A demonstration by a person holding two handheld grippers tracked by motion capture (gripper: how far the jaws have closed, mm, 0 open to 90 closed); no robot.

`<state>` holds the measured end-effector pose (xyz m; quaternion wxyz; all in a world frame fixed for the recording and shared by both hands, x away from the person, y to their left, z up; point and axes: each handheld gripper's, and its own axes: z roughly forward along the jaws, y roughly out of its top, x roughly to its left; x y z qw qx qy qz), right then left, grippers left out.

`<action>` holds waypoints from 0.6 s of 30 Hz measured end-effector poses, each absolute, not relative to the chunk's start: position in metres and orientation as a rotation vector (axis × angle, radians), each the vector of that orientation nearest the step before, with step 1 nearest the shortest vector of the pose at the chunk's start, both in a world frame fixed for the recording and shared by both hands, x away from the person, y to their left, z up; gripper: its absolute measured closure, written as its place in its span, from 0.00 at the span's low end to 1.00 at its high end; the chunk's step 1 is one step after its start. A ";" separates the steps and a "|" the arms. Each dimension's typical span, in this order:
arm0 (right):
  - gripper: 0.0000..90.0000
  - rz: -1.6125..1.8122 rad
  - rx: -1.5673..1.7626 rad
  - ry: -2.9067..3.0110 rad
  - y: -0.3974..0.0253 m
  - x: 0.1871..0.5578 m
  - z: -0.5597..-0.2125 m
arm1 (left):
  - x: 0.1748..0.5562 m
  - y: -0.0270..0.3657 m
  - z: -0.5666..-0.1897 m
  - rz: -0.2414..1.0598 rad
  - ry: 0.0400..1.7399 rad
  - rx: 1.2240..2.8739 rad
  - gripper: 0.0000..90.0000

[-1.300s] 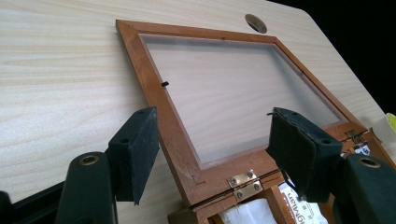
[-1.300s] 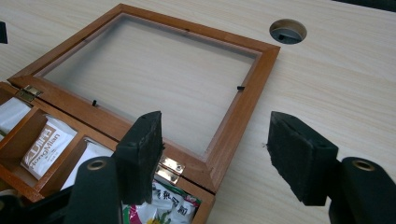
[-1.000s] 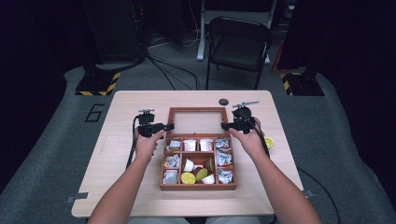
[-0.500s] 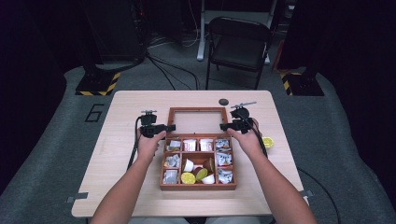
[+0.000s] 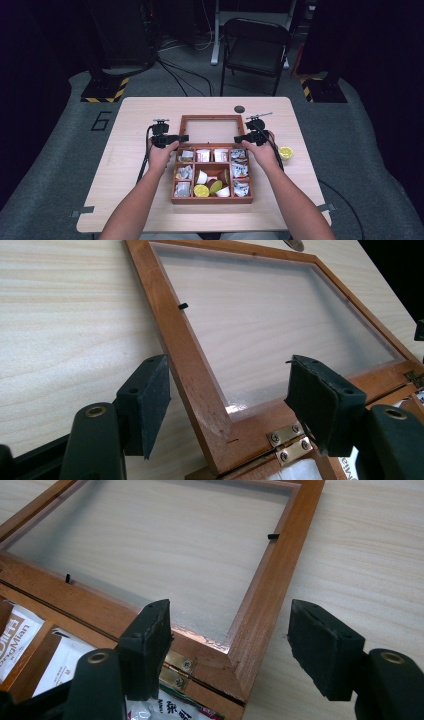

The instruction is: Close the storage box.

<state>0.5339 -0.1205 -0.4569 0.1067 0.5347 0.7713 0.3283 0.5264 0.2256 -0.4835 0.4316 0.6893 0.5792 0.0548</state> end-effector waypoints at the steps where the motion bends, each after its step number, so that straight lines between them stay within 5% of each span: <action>1: 0.37 0.968 1.576 2.269 -0.120 0.534 -0.457 | 0.527 0.225 -0.484 0.135 1.446 1.720 0.37; 18: 0.36 0.933 1.603 2.285 -0.117 0.540 -0.469 | 0.529 0.220 -0.490 0.120 1.460 1.738 0.36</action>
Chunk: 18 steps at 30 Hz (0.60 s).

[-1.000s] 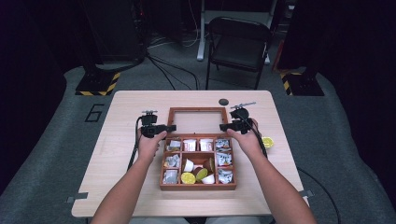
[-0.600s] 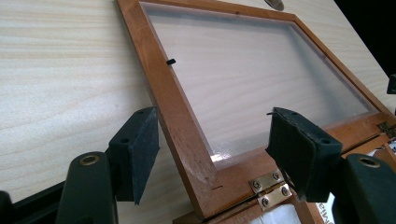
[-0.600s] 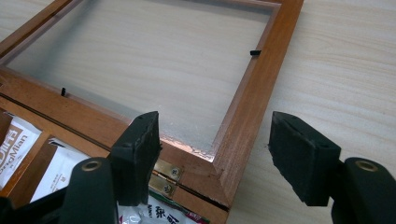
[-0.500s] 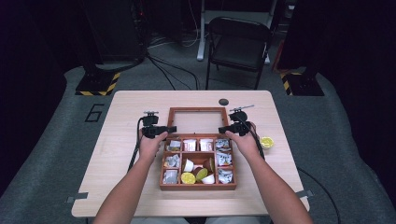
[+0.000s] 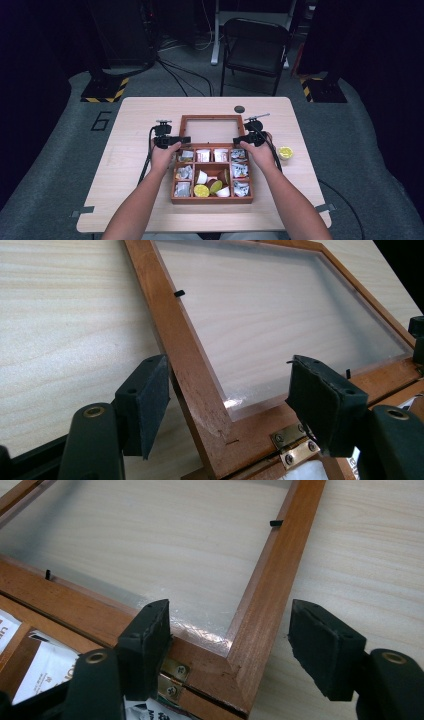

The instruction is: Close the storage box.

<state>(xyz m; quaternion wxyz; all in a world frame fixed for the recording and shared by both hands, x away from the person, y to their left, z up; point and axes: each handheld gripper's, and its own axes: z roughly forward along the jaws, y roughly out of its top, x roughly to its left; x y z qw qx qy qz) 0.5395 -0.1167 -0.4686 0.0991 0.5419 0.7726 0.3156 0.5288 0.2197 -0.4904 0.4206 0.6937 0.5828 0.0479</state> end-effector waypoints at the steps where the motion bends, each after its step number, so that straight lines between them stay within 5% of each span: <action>1: 0.36 0.935 1.611 2.281 -0.117 0.540 -0.469 | 0.529 0.219 -0.491 0.117 1.464 1.746 0.36; 18: 0.34 0.986 1.645 2.277 -0.119 0.542 -0.473 | 0.531 0.217 -0.496 0.103 1.480 1.746 0.34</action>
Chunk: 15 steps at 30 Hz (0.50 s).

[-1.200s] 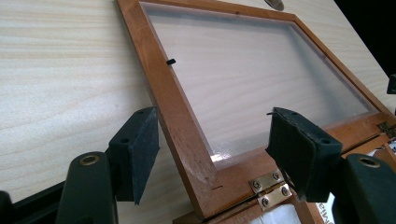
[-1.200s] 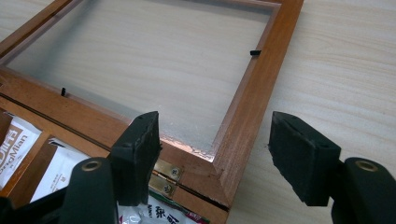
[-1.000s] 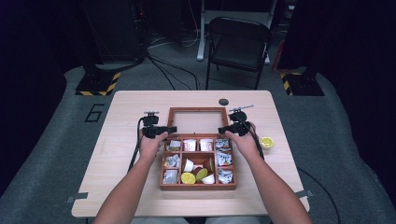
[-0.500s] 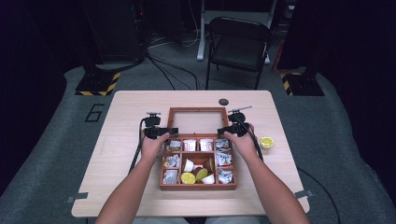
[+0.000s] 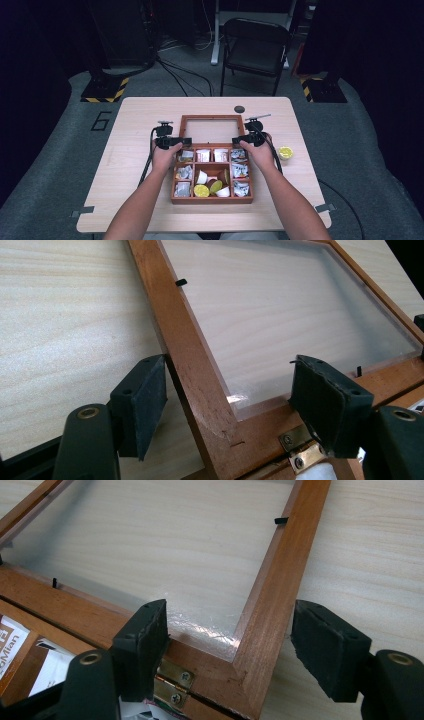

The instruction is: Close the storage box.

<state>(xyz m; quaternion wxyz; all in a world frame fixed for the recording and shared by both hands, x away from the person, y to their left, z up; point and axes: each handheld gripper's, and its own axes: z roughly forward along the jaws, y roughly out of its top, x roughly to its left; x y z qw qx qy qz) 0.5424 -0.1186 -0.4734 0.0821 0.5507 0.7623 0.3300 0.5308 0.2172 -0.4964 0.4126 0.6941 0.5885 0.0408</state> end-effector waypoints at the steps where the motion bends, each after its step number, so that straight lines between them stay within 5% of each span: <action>1: 0.34 0.988 1.646 2.276 -0.119 0.543 -0.474 | 0.531 0.217 -0.497 0.103 1.482 1.744 0.34; 15: 0.29 1.020 1.696 2.265 -0.118 0.546 -0.477 | 0.532 0.217 -0.499 0.084 1.495 1.724 0.33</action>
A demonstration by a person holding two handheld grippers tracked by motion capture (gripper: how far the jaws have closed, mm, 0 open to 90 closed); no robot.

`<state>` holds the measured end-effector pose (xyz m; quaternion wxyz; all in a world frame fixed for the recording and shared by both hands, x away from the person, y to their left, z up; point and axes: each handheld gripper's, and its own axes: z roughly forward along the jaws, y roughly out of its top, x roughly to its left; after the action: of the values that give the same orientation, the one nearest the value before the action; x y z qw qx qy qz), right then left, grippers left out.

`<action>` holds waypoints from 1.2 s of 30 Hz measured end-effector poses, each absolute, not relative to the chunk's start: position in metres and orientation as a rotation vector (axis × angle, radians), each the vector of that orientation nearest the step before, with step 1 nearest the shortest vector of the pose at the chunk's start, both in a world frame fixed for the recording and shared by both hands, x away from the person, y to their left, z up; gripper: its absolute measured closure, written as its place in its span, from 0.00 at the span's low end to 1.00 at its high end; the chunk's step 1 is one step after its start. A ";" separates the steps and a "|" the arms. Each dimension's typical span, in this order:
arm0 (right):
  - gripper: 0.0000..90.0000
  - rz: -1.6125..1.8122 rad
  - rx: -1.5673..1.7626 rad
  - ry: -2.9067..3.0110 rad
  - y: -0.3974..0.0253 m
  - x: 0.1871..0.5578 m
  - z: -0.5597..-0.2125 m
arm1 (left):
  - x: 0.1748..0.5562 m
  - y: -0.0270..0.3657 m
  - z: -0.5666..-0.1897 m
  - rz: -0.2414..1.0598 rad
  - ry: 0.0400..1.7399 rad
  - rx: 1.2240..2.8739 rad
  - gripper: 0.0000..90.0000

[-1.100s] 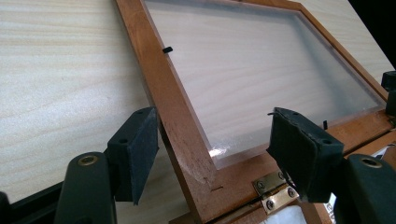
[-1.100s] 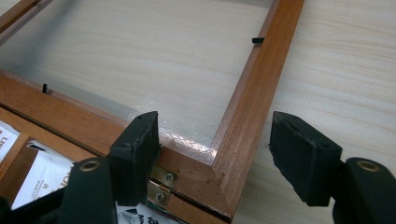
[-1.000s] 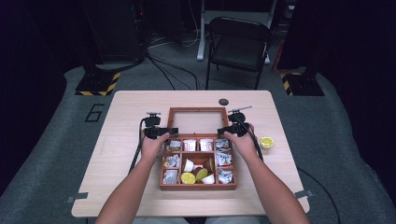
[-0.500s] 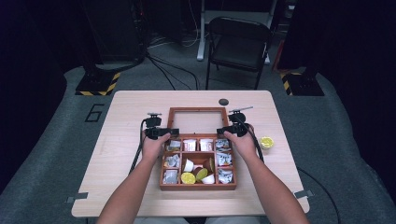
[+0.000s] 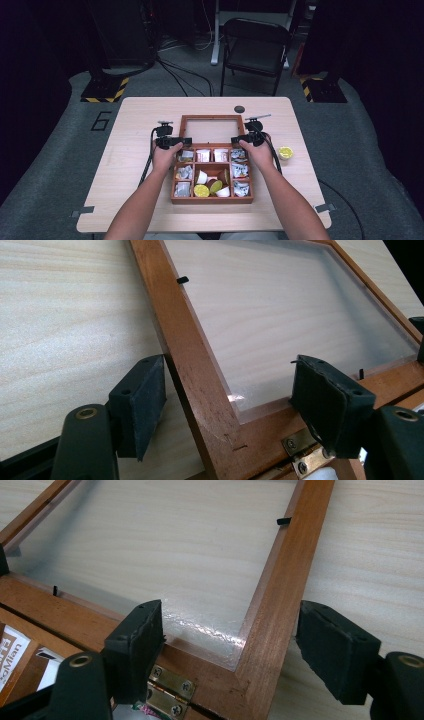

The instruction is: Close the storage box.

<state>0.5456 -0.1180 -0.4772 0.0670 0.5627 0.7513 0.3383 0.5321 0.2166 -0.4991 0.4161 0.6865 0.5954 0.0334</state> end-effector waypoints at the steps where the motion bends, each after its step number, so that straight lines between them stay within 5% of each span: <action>1: 0.29 1.025 1.688 2.270 -0.119 0.546 -0.478 | 0.533 0.217 -0.499 0.084 1.489 1.727 0.33; 36: 0.25 1.092 1.783 2.274 -0.122 0.554 -0.487 | 0.536 0.215 -0.504 0.027 1.481 1.700 0.29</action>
<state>0.5540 -0.1222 -0.4872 0.0265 0.5769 0.7360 0.3533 0.5362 0.2147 -0.5044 0.4289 0.6811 0.5933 0.0110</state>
